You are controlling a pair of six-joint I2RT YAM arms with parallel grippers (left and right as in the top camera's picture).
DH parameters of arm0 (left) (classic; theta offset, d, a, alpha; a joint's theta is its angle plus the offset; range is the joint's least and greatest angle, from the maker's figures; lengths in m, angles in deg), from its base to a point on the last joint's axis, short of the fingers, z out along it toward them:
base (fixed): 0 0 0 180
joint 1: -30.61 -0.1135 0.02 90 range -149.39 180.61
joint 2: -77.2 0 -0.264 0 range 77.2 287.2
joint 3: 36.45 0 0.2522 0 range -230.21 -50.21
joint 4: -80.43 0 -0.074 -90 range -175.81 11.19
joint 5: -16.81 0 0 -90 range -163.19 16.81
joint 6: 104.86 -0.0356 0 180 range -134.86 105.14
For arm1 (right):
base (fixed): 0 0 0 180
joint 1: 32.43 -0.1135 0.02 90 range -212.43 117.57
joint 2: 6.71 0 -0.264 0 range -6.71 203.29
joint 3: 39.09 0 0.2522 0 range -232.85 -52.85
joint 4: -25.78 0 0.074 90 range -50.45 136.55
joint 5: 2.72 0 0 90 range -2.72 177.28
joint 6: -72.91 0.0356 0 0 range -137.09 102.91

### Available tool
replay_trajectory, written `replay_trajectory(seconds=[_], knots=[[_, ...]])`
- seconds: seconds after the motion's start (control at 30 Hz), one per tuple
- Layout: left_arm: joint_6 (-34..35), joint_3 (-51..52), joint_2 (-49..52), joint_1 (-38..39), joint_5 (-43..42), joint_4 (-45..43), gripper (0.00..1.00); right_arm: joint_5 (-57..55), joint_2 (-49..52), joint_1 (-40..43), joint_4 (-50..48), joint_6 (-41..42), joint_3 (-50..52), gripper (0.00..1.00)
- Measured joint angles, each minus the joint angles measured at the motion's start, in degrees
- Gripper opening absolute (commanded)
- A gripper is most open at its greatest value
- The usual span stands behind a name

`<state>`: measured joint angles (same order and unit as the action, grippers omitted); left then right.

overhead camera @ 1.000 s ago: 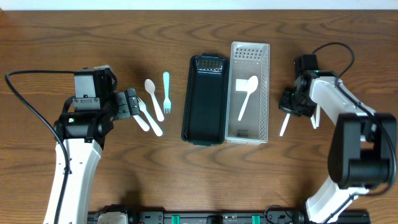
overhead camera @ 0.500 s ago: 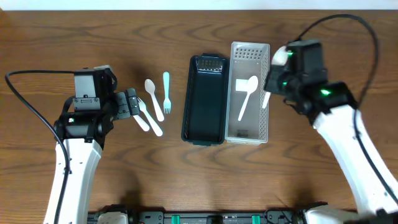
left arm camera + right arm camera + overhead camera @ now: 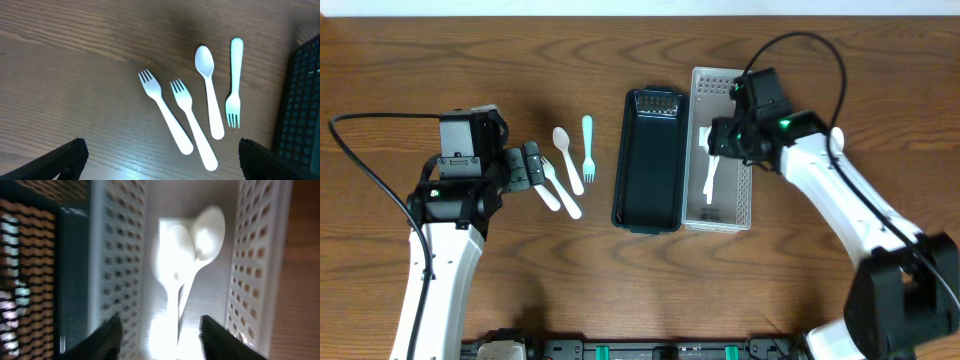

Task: Pack container
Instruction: 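Move the spoon into the clear caddy and release it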

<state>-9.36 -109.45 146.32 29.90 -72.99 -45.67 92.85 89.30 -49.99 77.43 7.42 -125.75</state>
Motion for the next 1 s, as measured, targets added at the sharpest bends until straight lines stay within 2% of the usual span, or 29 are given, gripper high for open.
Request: replay_trajectory(seconds=[0.23,0.33,0.37,0.6,0.8,1.0], knots=[[0.00,0.00,0.00,0.00,0.00,0.00,0.98,-6.16,-12.90,7.76,3.10,-2.45,-4.92,0.59],[0.00,0.00,0.00,0.00,0.00,0.00,0.98,-10.73,-15.08,12.85,6.84,-2.80,-5.35,0.59],[0.00,0.00,0.00,0.00,0.00,0.00,0.98,-11.74,-14.86,14.43,7.67,-2.93,-5.11,0.62],[0.00,0.00,0.00,0.00,0.00,-0.02,0.98,-14.60,-4.96,21.33,7.13,-8.57,2.21,0.65],[0.00,0.00,0.00,0.00,0.00,-0.02,0.98,-14.38,4.50,22.36,2.78,-16.85,4.26,0.69],[0.00,0.00,0.00,0.00,0.00,-0.02,0.98,-14.36,9.27,22.38,0.68,-20.13,4.26,0.62]])
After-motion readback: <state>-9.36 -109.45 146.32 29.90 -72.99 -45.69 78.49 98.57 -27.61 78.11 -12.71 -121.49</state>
